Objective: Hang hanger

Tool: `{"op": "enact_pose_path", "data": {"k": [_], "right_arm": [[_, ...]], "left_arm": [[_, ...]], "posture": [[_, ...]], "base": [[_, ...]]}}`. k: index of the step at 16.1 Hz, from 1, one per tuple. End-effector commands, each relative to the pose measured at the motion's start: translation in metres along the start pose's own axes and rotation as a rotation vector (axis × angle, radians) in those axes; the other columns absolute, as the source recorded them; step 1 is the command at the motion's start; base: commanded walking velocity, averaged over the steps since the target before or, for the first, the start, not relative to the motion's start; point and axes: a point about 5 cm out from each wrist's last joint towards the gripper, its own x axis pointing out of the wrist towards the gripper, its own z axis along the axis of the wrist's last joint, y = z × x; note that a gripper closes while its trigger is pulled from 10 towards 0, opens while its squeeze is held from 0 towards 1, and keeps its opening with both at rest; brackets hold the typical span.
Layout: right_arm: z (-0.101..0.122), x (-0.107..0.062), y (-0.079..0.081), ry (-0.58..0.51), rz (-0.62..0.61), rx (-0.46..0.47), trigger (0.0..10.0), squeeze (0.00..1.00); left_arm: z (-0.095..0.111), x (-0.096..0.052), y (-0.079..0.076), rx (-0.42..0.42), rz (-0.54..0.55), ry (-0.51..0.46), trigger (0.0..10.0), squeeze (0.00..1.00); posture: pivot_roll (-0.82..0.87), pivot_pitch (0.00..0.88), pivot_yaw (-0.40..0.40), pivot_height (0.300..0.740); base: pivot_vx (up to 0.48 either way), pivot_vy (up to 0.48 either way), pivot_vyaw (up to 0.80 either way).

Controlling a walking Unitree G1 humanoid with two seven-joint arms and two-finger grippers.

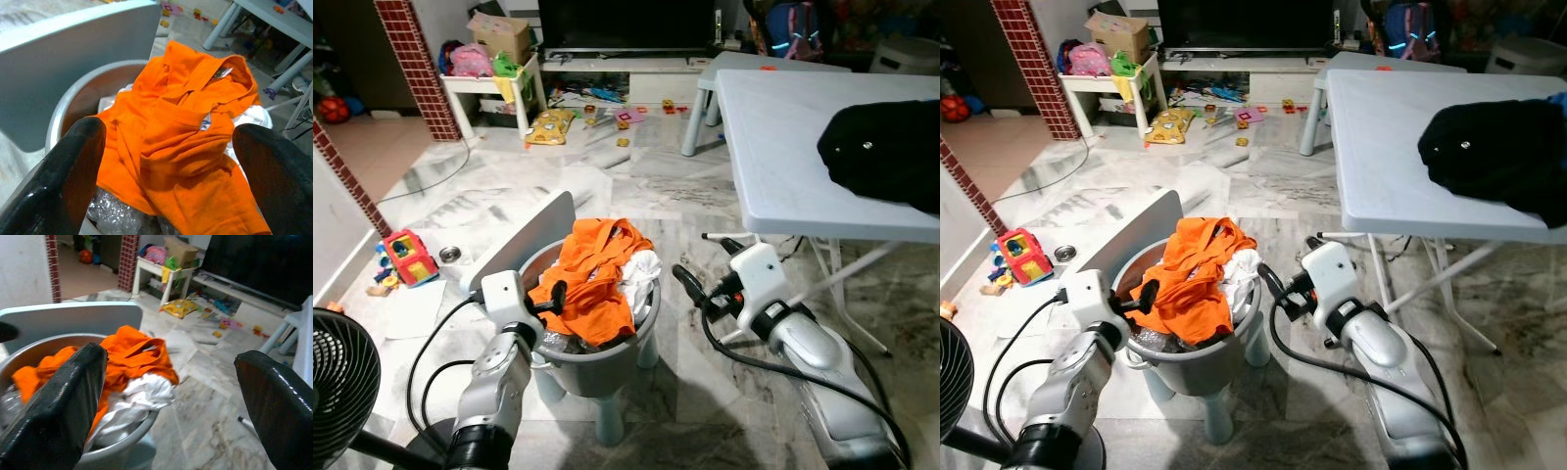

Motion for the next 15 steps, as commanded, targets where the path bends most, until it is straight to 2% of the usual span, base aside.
{"op": "enact_pose_path", "data": {"k": [1,3,4,6,8,15], "right_arm": [[0.005,-0.007,0.003,0.022,0.018,-0.007,10.0,0.00],[0.003,-0.021,0.006,0.052,0.014,0.013,10.0,0.00],[-0.003,-0.034,0.009,0.099,0.014,0.025,10.0,0.00],[-0.004,-0.047,0.011,0.132,0.016,0.032,10.0,0.00],[0.000,-0.057,0.016,0.169,0.035,0.060,10.0,0.00],[0.011,-0.070,0.017,0.231,0.062,0.070,10.0,0.00]], "left_arm": [[0.000,0.002,-0.003,-0.019,-0.015,0.003,10.0,0.00],[-0.004,0.000,-0.008,0.009,-0.029,-0.003,10.0,0.00],[-0.008,0.000,-0.010,0.016,-0.022,-0.001,10.0,0.00],[-0.010,0.000,-0.012,0.015,-0.016,-0.005,10.0,0.00],[-0.006,0.003,-0.013,0.062,0.021,-0.025,10.0,0.00],[0.008,0.010,-0.010,0.118,0.119,-0.079,10.0,0.00]], "posture": [[-0.23,0.000,-0.015,0.740],[-0.25,0.016,-0.023,0.740],[-0.27,0.038,-0.036,0.740],[-0.29,0.055,-0.053,0.740],[-0.31,0.083,-0.078,0.740],[-0.35,0.141,-0.141,0.740]], "base": [[0.000,0.000,0.00],[0.000,0.000,0.00],[0.000,0.000,0.00],[0.000,0.000,0.00],[0.000,0.000,0.00],[0.000,0.000,0.00]]}}
